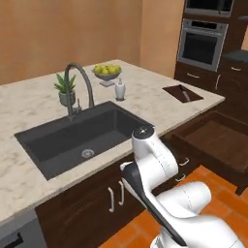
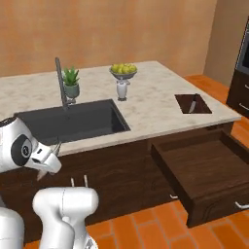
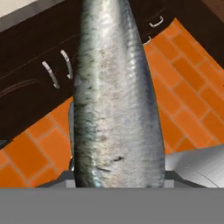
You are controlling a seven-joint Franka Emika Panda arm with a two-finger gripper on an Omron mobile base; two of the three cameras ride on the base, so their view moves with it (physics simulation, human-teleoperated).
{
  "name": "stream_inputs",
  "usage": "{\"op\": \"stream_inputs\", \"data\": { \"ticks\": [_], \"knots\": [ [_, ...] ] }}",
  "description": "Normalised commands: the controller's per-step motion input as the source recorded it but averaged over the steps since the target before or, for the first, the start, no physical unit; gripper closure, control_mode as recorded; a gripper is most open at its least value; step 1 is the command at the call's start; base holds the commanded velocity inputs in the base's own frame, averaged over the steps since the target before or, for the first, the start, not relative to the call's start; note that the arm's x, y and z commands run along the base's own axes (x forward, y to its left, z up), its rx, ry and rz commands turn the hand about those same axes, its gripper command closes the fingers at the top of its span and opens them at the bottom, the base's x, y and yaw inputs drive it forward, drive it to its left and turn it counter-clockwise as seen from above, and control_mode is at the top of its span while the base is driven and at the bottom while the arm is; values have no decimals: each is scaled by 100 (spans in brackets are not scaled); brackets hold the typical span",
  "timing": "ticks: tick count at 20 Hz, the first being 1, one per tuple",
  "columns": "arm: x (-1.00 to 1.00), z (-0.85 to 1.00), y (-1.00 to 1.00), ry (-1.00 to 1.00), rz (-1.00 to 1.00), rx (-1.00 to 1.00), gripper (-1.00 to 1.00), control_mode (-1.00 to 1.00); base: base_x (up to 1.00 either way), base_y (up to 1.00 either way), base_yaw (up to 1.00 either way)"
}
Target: Pick up the knife from the drawer and place it on the cutting board. Then place the meat from the plate to the cutting board.
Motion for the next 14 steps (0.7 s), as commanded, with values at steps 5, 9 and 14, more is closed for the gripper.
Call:
{"op": "stream_inputs", "data": {
  "ticks": [5,9,14],
  "knots": [
    [0,0,0,0,0,0,100,100,87,-45,-66],
    [0,0,0,0,0,0,100,100,100,24,-43],
    [0,0,0,0,0,0,100,100,100,43,-19]
  ]
}}
